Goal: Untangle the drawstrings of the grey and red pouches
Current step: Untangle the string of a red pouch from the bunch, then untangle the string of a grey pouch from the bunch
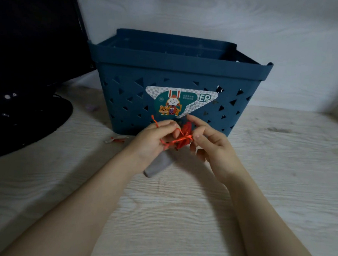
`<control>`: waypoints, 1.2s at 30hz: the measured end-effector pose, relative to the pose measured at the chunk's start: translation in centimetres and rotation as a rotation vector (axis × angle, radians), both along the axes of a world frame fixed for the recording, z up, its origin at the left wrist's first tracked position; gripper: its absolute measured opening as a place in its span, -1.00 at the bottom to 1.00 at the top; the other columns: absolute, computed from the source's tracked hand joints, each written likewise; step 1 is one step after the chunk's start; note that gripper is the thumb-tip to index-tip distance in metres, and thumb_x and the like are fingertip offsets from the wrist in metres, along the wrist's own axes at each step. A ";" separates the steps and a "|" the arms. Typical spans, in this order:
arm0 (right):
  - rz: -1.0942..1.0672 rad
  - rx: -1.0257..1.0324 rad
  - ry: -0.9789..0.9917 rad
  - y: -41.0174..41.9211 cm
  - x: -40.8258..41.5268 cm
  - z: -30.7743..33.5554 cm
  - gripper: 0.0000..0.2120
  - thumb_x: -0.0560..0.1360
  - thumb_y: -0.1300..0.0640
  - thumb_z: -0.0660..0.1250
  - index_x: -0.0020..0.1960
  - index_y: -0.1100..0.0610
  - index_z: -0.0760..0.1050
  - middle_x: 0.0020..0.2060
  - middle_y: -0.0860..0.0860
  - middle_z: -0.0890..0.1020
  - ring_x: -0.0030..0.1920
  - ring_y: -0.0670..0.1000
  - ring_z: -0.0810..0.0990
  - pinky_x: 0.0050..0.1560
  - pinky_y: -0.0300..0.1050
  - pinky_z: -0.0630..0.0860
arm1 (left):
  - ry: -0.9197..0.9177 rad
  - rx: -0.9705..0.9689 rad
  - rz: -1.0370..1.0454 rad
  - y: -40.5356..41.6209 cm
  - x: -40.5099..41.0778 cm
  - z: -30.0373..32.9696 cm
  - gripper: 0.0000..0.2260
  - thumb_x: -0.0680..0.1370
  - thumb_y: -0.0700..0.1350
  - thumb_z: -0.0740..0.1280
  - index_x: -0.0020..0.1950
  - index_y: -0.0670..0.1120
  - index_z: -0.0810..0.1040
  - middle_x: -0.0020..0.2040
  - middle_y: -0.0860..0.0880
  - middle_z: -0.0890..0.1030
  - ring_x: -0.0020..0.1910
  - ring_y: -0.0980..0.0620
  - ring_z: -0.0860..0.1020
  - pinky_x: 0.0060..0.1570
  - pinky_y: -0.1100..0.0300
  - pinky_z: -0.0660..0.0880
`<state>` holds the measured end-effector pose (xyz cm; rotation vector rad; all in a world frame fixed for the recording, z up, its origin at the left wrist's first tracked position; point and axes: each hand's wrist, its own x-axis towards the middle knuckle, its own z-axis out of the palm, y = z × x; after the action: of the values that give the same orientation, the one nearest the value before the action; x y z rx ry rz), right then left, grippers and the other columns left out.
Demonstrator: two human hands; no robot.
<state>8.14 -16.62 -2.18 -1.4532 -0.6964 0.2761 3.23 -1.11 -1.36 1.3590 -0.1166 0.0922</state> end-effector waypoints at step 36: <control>-0.442 0.007 -0.251 -1.3 2.4 11.4 -0.81 0.57 0.16 0.19 -0.20 0.12 0.48 -0.25 0.09 0.60 -0.38 -0.04 0.51 -0.42 -0.20 0.41 | -0.101 1.272 0.544 -1.5 5.9 14.2 -0.70 0.56 0.16 0.16 0.23 0.12 0.49 0.51 -0.08 0.14 0.49 -0.07 -0.09 0.41 -0.12 -0.11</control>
<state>10.55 -17.95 9.17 -1.6074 -0.5544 -0.2534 9.12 -2.65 12.82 2.6311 0.1518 0.6232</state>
